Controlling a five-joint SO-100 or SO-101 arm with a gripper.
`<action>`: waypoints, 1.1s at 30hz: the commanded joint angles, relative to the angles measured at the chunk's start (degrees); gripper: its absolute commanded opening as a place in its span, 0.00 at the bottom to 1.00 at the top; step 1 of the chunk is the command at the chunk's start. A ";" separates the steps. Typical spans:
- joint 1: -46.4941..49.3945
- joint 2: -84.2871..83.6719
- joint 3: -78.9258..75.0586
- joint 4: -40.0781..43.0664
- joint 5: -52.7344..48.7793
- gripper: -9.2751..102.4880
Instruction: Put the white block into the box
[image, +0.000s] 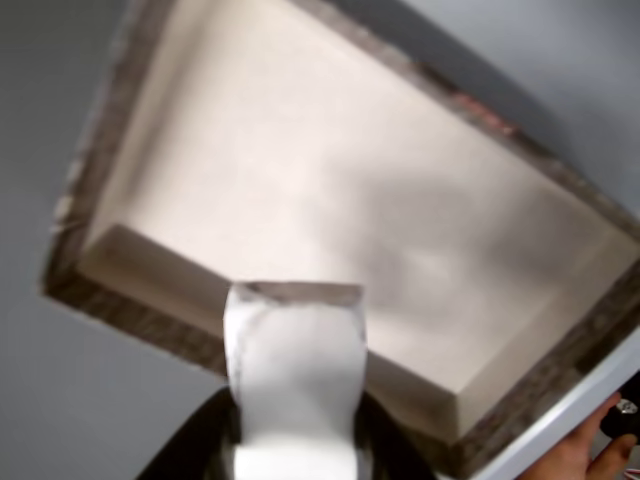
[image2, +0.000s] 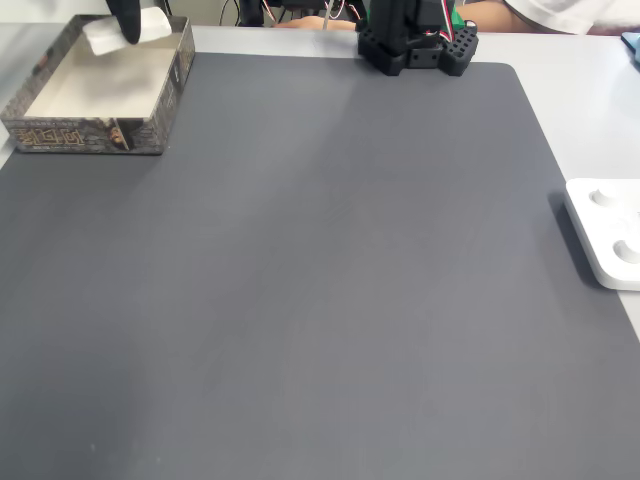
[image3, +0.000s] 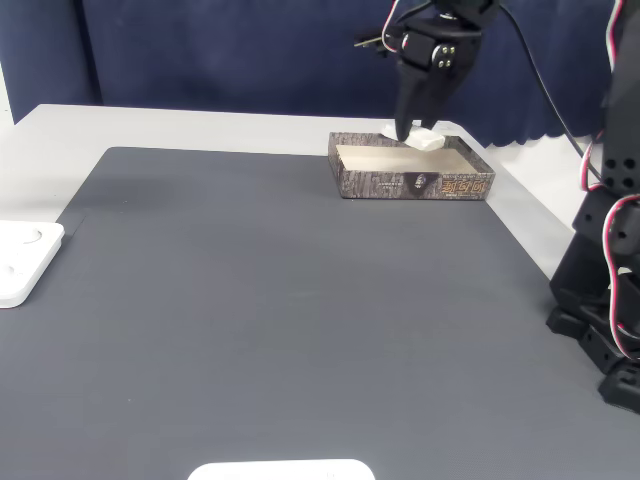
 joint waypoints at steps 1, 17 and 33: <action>1.58 -0.53 -5.80 0.18 1.85 0.07; 1.32 -3.87 -9.40 -2.20 46.85 0.07; 1.76 -6.59 -11.78 -2.29 56.69 0.07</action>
